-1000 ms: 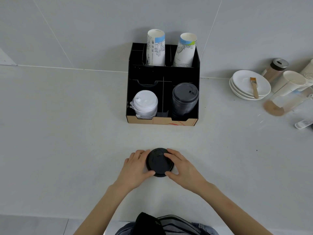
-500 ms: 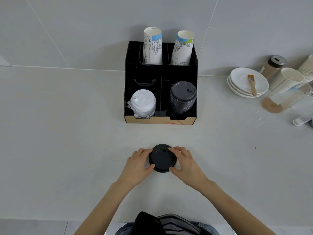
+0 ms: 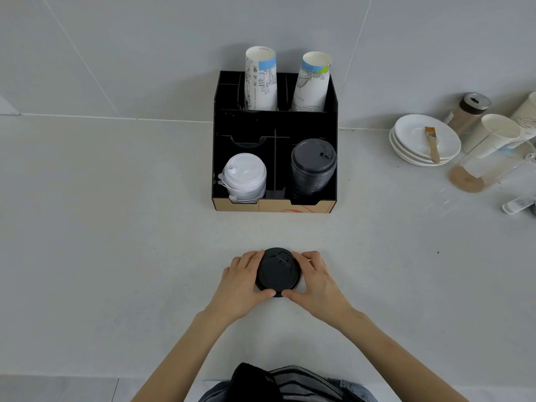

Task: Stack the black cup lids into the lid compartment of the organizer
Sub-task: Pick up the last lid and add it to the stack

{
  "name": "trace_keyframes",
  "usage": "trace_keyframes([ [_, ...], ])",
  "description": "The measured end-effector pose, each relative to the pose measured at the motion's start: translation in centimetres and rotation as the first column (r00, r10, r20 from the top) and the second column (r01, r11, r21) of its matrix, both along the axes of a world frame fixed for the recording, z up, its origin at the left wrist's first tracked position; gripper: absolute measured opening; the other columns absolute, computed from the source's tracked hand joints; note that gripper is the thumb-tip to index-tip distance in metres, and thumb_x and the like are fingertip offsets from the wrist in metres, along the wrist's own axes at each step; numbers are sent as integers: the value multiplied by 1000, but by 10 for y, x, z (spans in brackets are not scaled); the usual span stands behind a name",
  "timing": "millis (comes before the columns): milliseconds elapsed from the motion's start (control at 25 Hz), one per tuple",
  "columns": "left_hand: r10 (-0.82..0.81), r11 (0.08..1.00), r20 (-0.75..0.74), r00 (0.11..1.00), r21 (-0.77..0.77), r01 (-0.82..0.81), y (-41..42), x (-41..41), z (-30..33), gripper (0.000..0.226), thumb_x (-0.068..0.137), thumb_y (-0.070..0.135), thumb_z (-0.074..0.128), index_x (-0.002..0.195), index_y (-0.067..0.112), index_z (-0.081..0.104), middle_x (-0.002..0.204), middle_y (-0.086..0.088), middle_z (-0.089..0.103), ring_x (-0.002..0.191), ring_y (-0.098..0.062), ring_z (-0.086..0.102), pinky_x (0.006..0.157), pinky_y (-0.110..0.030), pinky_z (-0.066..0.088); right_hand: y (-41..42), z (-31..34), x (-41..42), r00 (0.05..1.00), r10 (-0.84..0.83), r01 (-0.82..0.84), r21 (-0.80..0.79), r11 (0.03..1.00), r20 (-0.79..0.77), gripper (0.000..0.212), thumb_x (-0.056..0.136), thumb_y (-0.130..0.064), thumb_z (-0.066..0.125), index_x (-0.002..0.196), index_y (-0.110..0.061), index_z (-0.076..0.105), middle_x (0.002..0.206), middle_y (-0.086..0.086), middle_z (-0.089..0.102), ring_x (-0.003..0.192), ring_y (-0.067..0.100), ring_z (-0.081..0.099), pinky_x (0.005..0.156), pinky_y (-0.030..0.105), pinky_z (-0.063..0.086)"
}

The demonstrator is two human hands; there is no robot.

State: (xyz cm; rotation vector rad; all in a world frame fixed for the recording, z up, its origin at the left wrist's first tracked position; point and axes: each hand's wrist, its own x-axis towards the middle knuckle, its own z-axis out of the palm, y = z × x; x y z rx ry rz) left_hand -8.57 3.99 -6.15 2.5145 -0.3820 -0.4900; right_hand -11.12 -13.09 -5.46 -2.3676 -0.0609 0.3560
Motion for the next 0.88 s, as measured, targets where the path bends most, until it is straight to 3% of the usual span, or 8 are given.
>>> trace_keyframes([
  [240, -12, 989, 30, 999, -150, 17, 2, 20, 23, 74, 76, 33, 66, 136, 18, 25, 142, -3, 35, 125, -20, 34, 102, -27, 26, -9, 21, 14, 994, -13, 7, 56, 998, 112, 69, 73, -27, 70, 131, -16, 34, 131, 4, 36, 118, 18, 34, 101, 26, 33],
  [440, -1, 965, 159, 987, -260, 42, -1, 43, 53, 65, 76, 29, 67, 132, 21, 34, 137, 0, 44, 123, -16, 40, 99, -20, 26, -20, 49, 30, 965, -82, 50, 132, 990, 249, 65, 72, -20, 72, 128, -19, 39, 123, -6, 40, 111, 16, 40, 97, 26, 37],
  [680, -47, 955, 248, 968, -273, 116, -9, 69, 81, 56, 80, 29, 62, 131, 22, 37, 141, 5, 40, 122, -2, 35, 97, -9, 20, -30, 72, 52, 916, -132, 90, 126, 988, 379, 57, 73, -17, 72, 123, -12, 44, 118, -3, 44, 103, 16, 46, 83, 0, 31],
  [880, -59, 957, 287, 956, -256, 136, -19, 90, 95, 55, 80, 24, 63, 130, 17, 39, 139, -1, 43, 125, -13, 38, 91, -4, 17, -38, 83, 67, 898, -162, 123, 122, 985, 408, 54, 74, -18, 70, 122, -14, 45, 121, 5, 47, 106, 18, 48, 86, 15, 33],
])
